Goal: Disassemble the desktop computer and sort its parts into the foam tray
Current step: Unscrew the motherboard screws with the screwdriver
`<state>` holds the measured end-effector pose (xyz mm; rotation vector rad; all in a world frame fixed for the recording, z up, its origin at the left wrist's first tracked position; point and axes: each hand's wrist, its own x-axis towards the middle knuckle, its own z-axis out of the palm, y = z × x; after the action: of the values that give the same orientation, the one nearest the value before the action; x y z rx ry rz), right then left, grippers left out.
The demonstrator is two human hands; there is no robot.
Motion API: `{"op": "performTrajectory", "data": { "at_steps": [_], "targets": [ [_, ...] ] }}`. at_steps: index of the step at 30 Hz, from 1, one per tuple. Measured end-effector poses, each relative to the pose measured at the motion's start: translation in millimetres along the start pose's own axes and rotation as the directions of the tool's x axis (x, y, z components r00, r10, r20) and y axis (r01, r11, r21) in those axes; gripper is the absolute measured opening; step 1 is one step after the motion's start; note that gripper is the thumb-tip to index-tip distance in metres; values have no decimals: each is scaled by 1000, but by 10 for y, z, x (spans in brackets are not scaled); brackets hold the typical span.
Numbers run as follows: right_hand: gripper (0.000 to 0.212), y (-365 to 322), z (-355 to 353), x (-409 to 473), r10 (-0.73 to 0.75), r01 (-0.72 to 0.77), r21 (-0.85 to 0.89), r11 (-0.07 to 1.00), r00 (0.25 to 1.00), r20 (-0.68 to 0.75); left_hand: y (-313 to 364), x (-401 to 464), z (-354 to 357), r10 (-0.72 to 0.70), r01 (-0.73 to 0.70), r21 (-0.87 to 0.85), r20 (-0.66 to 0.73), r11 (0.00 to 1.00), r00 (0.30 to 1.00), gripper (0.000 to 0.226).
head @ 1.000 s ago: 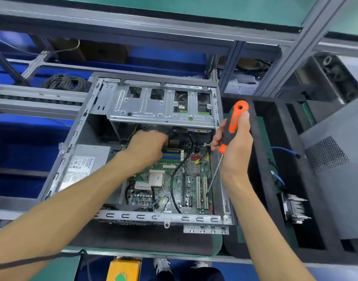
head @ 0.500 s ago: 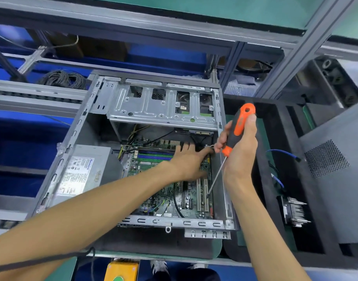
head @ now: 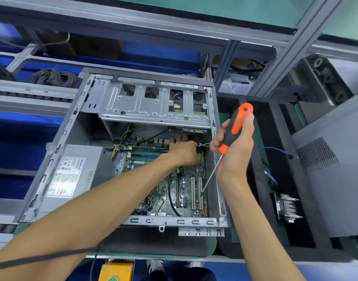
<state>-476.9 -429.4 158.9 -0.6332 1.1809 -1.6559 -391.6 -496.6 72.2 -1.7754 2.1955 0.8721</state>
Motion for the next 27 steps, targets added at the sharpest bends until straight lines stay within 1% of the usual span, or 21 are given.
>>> {"op": "performTrajectory", "data": {
  "at_steps": [2, 5, 6, 9, 10, 12, 13, 15, 17, 19, 21, 24, 27],
  "targets": [
    [51, 0, 4, -2, 2, -2, -6, 1000, 1000, 5, 6, 45, -21, -1, 1, -23, 8, 1000, 1000, 45],
    [51, -5, 16, -11, 3, -3, -10, 1000, 1000, 25, -19, 58, -52, -1, -1, -126, -15, 992, 1000, 33],
    [52, -8, 20, -12, 2, -1, -12, 1000, 1000, 30, -33, 56, -30, 14, -15, -114, -11, 993, 1000, 33],
    [53, -14, 31, -13, 6, -5, -42, 999, 999, 33, -35, 18, 35, 71, -72, 48, 7, 996, 997, 47],
    [53, -15, 37, -17, 9, -7, -60, 998, 999, 33, -27, 7, 32, 73, -74, 70, 8, 995, 997, 47],
    [54, -14, 40, -22, 11, -8, -93, 996, 999, 33, -5, -35, -18, 74, -74, 49, 16, 996, 997, 42],
    [54, -14, 37, -26, 12, -9, -105, 994, 999, 36, 0, -77, -39, 86, -86, 43, 19, 995, 996, 44],
    [53, -18, 35, -28, 15, -9, -118, 993, 999, 46, -9, -229, -36, 126, -130, 95, 50, 987, 991, 60],
    [52, -19, 38, -33, 19, -13, -141, 990, 999, 46, -56, -404, 5, 162, -182, 197, 115, 963, 980, 71],
    [50, -12, 44, -45, 18, -6, -195, 981, 998, 64, -118, -545, 18, 158, -198, 283, 158, 939, 975, 70],
    [51, 2, 56, -72, 7, 20, -265, 964, 995, 101, -206, -661, -27, 151, -201, 315, 175, 928, 973, 69],
    [53, 26, 78, -120, -21, 86, -356, 931, 983, 182, -491, -796, -177, 147, -182, 285, 142, 941, 979, 67],
    [57, 55, 87, -136, -16, 138, -452, 882, 965, 262, -901, -839, -392, 49, -62, 131, 103, 989, 994, 47]
  ]
}}
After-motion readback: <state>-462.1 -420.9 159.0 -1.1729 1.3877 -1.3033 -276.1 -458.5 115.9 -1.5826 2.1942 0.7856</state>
